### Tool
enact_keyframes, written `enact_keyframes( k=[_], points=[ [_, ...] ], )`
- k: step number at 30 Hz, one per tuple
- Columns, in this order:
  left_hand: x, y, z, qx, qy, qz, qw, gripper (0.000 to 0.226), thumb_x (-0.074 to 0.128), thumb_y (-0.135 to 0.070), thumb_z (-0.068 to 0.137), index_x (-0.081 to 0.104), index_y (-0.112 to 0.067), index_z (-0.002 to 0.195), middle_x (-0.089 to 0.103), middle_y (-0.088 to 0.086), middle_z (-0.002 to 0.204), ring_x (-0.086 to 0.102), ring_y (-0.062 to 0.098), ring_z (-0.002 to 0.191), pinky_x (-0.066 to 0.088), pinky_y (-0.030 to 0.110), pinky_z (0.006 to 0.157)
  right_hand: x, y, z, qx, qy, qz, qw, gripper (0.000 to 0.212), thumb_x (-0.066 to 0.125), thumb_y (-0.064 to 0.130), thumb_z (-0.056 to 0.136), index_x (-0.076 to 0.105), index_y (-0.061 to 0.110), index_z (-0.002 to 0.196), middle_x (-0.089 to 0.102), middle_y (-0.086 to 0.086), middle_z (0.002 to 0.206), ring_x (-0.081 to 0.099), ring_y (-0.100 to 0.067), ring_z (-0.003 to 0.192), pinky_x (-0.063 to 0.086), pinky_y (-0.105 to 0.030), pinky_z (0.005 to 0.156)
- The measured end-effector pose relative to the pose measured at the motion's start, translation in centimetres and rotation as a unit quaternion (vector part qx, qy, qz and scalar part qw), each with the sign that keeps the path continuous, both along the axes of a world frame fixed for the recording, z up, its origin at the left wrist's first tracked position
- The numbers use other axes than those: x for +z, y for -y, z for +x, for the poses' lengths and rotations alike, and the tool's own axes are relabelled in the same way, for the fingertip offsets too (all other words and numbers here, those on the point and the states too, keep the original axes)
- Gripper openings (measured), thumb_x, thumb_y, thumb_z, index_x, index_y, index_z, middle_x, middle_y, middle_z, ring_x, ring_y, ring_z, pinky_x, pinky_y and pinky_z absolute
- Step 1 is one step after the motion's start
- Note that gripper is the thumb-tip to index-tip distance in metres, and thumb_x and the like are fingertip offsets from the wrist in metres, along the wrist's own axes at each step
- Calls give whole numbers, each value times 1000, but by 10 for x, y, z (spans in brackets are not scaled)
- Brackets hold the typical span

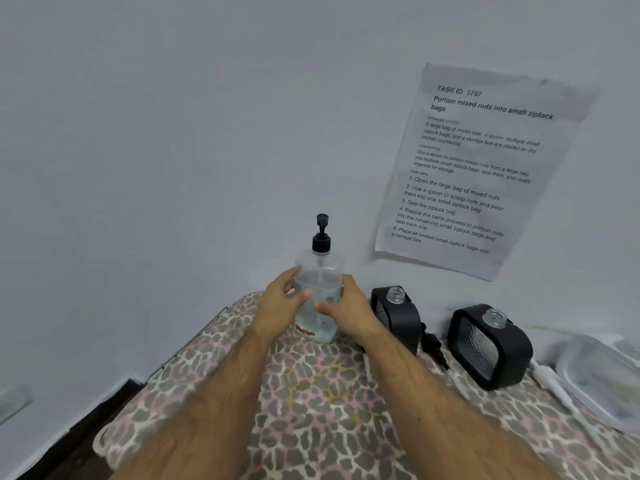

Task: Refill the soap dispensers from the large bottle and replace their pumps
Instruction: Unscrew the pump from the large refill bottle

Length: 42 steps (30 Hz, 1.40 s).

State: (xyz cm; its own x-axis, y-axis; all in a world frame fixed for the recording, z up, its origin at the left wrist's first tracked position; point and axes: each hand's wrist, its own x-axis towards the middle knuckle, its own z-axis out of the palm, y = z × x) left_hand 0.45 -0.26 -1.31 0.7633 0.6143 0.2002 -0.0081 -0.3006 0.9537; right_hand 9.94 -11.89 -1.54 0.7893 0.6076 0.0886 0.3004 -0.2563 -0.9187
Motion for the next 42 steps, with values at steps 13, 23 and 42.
enact_keyframes(
  k=[13,23,42],
  points=[
    [24,119,-75,-48,55,21,997,44,70,-9,87,56,-39,115,67,-17,106,65,9,106,56,34,87,21,135,-69,8,33,28,999,60,82,20,77,49,15,126,63,2,117,62,-14,107,53,-33,91],
    [12,260,-82,-127,69,18,989,43,69,-4,88,59,-29,121,65,-22,102,64,-11,92,57,27,83,19,291,-93,-46,23,21,998,59,84,17,74,53,16,123,64,1,117,63,-14,107,54,-37,92],
    [-18,353,-68,-163,58,17,985,44,72,-18,88,59,-30,128,65,-20,111,70,2,93,58,22,78,-11,386,-96,-112,-20,74,991,51,78,20,80,53,20,125,64,3,116,63,-17,109,54,-35,92]
  ],
)
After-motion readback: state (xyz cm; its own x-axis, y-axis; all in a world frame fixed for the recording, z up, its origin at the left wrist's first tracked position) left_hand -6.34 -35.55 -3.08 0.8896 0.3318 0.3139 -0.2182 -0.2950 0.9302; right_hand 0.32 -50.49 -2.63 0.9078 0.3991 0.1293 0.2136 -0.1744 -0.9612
